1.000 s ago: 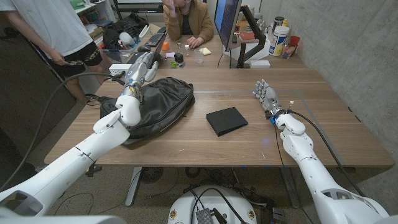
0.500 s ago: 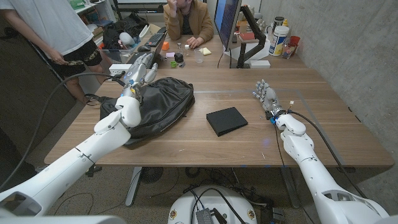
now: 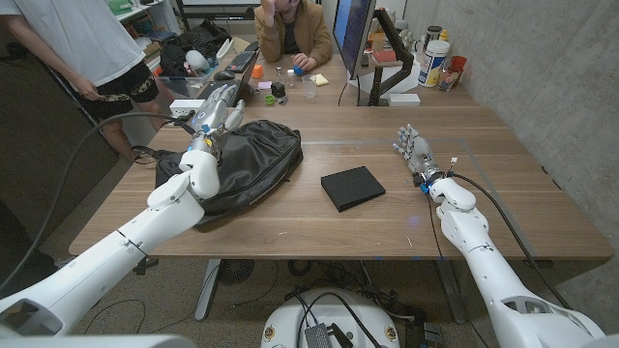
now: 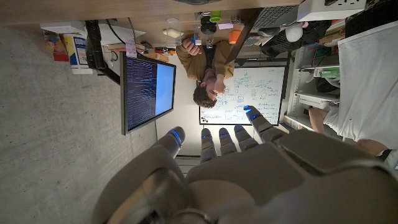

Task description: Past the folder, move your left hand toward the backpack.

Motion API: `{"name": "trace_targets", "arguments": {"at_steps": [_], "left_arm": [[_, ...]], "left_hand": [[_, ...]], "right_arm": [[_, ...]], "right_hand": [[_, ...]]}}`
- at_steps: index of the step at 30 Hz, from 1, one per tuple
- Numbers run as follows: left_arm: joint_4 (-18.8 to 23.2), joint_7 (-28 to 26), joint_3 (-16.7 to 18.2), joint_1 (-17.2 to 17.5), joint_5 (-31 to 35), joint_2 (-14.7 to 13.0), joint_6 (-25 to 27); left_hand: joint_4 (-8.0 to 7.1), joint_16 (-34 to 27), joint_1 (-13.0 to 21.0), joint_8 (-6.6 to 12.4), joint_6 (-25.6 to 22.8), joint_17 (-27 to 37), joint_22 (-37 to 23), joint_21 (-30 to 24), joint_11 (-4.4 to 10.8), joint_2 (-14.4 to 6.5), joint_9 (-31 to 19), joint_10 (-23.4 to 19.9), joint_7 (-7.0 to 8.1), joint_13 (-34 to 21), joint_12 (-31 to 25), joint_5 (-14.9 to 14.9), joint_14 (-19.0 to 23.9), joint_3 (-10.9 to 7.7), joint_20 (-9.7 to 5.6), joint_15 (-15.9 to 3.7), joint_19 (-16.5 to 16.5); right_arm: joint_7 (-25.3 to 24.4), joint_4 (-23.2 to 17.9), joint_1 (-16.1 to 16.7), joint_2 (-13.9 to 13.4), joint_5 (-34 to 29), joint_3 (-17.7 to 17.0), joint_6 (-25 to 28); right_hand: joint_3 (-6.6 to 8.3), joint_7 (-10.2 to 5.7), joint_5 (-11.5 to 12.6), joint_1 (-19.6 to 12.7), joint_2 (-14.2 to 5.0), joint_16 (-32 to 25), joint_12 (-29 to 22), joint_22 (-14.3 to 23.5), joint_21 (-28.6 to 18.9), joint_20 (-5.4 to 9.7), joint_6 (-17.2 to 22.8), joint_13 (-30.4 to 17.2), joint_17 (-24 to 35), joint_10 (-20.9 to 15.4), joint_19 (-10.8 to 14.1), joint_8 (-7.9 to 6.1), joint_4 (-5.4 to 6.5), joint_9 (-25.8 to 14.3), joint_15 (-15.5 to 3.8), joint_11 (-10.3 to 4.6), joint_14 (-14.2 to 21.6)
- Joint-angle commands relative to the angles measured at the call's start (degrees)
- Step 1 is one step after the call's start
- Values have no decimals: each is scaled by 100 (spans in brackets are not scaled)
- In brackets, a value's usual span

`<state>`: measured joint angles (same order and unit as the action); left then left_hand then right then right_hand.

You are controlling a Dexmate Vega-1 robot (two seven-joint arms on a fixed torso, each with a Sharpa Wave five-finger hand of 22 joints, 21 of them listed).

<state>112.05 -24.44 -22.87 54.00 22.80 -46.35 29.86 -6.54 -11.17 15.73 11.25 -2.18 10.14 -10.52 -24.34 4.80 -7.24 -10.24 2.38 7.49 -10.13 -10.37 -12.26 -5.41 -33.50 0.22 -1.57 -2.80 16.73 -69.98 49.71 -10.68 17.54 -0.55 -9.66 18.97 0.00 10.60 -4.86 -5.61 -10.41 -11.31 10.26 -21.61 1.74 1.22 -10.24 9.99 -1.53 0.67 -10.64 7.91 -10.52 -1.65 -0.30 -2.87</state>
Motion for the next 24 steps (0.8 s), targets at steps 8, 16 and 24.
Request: {"name": "trace_targets", "arguments": {"at_steps": [8, 16, 24], "left_arm": [[106, 92, -126, 9, 278, -89, 422], [106, 166, -118, 21, 249, -123, 479], [83, 171, -90, 32, 216, -151, 475]], "left_hand": [[40, -14, 96, 26, -74, 4, -21, 16, 20, 12, -10, -21, 23, -16, -11, 34, -3, 3, 30, 38, -40], [51, -12, 114, 30, -108, 5, -22, 29, 23, 24, -10, -11, 35, -16, -6, 38, -8, 5, 36, 37, -55], [61, -10, 129, 46, -174, 7, -22, 39, 23, 40, -10, -10, 30, -16, -4, 42, -14, 11, 44, 32, -58]], "right_arm": [[-10, -110, 81, -16, 11, 0, 6], [-21, -172, 125, -25, 16, 4, 29], [-51, -196, 145, -17, 5, 16, 23]], "right_hand": [[-36, 8, 40, -58, -368, -25, -40, 33, 23, 274, 65, -14, 15, -55, 34, -32, -2, -13, 44, -7, -22], [-38, 10, 40, -57, -369, -24, -39, 33, 31, 275, 65, -14, 15, -54, 36, -31, 0, -12, 48, -5, -26], [-40, 13, 40, -57, -369, -23, -40, 34, 39, 274, 68, -14, 15, -58, 40, -32, 0, -12, 42, -12, -26]]}}
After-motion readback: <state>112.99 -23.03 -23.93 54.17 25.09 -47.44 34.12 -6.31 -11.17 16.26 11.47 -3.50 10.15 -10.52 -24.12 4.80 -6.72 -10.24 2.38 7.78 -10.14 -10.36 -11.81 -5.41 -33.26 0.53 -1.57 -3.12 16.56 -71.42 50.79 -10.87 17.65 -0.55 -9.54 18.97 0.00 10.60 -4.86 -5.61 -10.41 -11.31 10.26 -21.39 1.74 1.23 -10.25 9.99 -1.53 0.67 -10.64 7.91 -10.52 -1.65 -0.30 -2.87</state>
